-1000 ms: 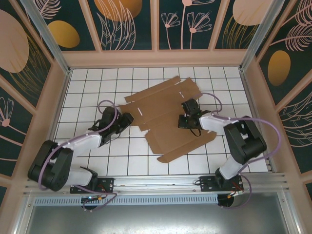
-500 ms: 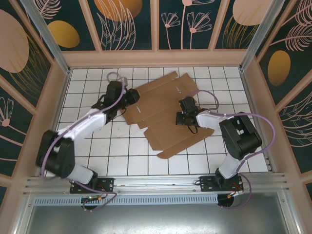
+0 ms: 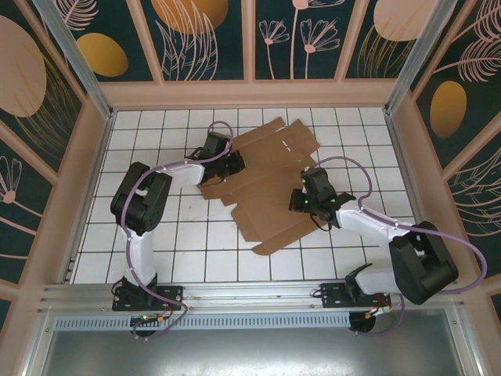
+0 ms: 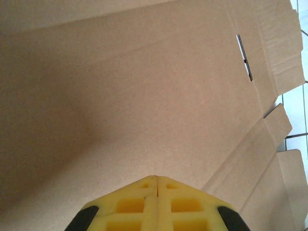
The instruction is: Fold the paper box
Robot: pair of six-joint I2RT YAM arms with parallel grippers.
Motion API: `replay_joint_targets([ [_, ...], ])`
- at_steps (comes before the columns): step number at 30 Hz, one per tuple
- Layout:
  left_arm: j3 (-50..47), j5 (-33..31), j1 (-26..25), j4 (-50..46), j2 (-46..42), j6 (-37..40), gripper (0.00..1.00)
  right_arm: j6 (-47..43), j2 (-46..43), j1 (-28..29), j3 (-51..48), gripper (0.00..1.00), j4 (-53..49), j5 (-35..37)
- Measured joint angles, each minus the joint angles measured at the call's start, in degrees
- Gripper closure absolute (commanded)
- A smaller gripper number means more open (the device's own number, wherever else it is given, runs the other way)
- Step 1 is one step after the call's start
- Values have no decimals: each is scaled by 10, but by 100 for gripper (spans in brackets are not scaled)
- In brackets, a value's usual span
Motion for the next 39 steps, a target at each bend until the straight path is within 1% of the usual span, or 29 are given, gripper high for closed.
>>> replay_joint_targets([
  [3,20,-2,0,-6,13,0,100,12,10,-2,-4,100,0,-4],
  [6,25,-4,0,-7,26,-7,100,26,44,-9,-4,100,3,-4],
  [11,-30,-18,0,10,23,-32,100,48,92,-57,-4,100,10,-5],
  [15,-82,-25,0,28,-12,-54,100,53,115,-93,13,100,29,-10],
  [18,-102,-25,0,36,-24,-65,100,52,144,-104,38,100,36,-9],
  [23,-105,-28,3,42,-24,-70,100,51,172,-106,57,100,52,-5],
  [26,-100,-30,9,33,-24,-70,100,51,169,-89,51,100,61,13],
  [30,-65,-35,23,-3,-14,-64,100,53,137,-31,14,100,71,19],
  [34,-5,-31,28,-28,17,-51,100,55,112,23,-12,98,75,0],
  [39,50,-9,27,-54,51,-26,100,56,98,86,-24,89,75,-63],
])
